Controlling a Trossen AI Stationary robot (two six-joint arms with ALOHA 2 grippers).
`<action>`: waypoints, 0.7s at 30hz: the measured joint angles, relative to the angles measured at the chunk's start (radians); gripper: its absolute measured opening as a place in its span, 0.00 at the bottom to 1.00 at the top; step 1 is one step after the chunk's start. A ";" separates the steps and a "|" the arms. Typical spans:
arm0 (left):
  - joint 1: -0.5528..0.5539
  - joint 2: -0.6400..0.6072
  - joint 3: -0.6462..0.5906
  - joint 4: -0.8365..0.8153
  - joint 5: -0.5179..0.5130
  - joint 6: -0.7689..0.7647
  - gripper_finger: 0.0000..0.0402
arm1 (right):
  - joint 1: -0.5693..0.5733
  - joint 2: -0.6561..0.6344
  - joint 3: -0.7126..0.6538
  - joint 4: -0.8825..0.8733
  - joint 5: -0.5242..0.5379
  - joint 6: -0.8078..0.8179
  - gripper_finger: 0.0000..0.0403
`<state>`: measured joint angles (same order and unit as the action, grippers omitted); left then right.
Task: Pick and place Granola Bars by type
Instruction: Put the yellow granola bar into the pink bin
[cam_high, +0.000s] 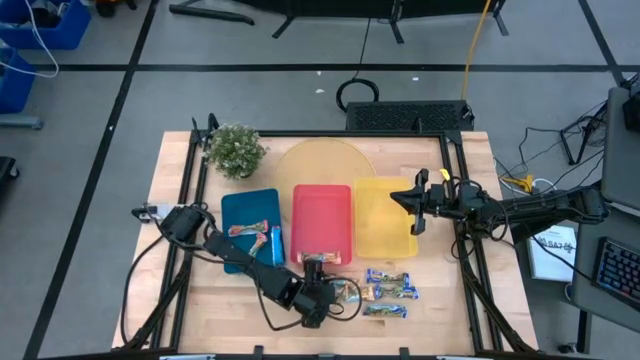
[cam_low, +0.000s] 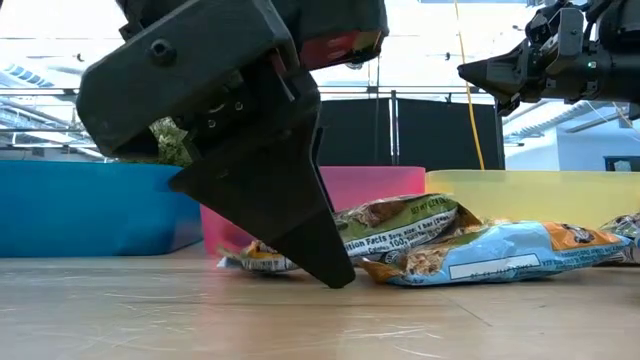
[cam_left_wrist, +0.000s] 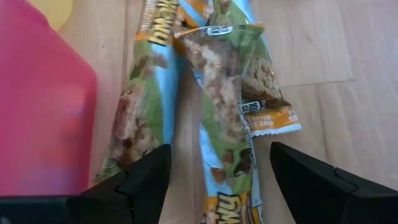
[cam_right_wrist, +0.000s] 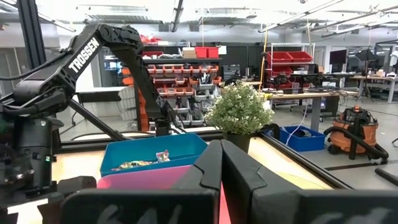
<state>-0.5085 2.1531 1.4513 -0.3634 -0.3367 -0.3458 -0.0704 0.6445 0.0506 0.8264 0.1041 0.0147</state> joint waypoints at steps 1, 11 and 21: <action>0.002 0.001 0.000 0.000 0.000 0.002 0.69 | 0.000 0.001 0.000 -0.001 0.000 0.000 0.00; 0.002 -0.011 0.001 0.000 0.075 0.020 0.34 | 0.000 0.002 0.000 -0.001 0.000 0.000 0.00; 0.005 -0.069 -0.001 -0.025 0.092 0.033 0.11 | 0.000 0.002 0.000 -0.007 0.000 -0.001 0.00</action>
<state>-0.5034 2.0839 1.4502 -0.3885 -0.2444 -0.3125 -0.0704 0.6468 0.0505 0.8192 0.1043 0.0135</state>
